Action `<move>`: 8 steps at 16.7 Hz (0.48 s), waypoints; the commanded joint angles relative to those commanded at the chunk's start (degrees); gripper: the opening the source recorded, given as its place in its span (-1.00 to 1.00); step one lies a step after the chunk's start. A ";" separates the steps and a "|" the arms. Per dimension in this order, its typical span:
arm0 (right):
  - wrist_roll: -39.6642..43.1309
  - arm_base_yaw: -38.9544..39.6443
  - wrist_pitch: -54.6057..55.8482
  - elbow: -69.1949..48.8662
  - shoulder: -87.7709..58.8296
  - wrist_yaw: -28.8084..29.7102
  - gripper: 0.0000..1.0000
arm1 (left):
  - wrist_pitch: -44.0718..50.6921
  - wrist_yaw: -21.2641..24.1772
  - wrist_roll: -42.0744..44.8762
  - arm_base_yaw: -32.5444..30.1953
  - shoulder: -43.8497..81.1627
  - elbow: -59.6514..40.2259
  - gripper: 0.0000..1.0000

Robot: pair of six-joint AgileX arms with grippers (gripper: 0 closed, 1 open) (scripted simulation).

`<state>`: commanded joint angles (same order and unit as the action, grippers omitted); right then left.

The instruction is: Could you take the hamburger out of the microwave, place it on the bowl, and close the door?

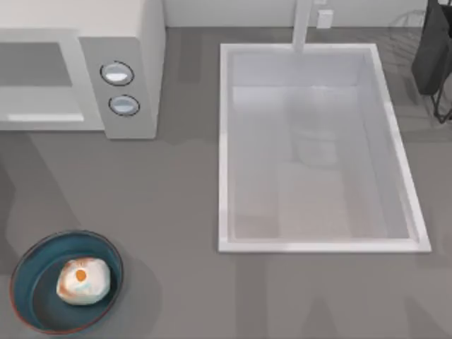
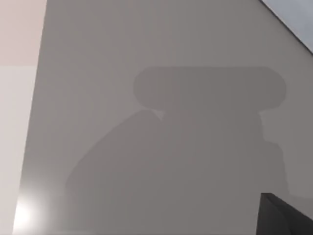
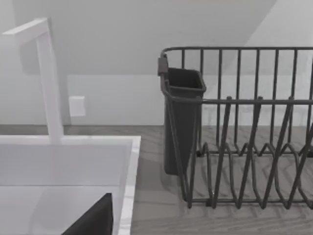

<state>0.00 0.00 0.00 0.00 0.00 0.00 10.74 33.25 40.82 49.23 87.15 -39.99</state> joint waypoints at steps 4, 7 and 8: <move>0.00 0.00 0.00 0.00 0.00 0.00 1.00 | -1.83 -4.00 -6.07 -6.45 -6.34 5.36 -1.00; 0.00 0.00 0.00 0.00 0.00 0.00 1.00 | -3.87 -8.40 -13.36 -14.81 -14.09 11.30 -1.00; 0.00 0.00 0.00 0.00 0.00 0.00 1.00 | -4.45 -9.66 -15.22 -16.70 -15.95 13.02 -1.00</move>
<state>0.00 0.00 0.00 0.00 0.00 0.00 6.29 23.59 25.60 32.53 71.19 -26.97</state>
